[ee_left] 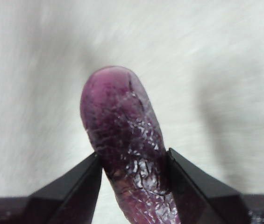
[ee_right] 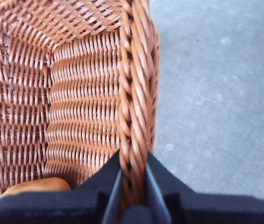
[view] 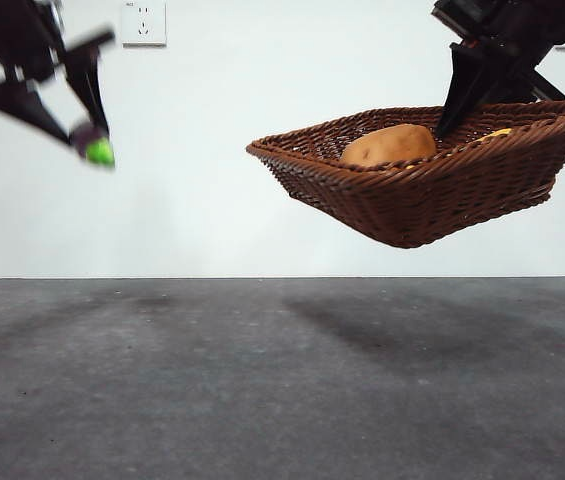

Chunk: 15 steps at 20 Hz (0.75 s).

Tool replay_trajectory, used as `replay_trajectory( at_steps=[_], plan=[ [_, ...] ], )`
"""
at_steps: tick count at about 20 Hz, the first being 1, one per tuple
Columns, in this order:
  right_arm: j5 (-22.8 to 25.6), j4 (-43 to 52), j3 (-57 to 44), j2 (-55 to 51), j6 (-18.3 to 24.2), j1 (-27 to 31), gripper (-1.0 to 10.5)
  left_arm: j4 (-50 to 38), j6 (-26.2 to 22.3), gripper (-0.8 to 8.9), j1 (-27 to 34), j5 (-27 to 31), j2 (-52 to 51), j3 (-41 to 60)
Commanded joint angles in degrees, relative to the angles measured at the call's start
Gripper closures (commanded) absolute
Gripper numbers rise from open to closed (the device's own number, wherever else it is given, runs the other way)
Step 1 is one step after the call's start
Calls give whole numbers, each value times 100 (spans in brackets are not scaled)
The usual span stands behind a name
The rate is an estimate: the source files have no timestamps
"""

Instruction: Help me put the vegetables on the table into the basket

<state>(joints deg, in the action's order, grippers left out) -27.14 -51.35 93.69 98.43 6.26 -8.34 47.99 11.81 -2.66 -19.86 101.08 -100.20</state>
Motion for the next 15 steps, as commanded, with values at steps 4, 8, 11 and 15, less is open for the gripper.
replay_trajectory(
  at_steps=[4, 8, 11, 15],
  plan=[
    [170, 560, -509, 85, -649, -581, 958, -776, -267, 822, -258, -1121, -1530, 1534],
    [227, 1121, -1128, 83, -1075, -1099, 958, -2664, 872, 822, -752, -1530, -2717, 3779],
    [273, 1596, -1591, 83, -1390, -1530, 958, -3185, 1241, 822, -1259, -1508, -2865, 3947],
    [310, 1843, -1753, 83, -1589, -1873, 958, -3639, 1515, 822, -1919, -1038, -2612, 3947]
  ],
)
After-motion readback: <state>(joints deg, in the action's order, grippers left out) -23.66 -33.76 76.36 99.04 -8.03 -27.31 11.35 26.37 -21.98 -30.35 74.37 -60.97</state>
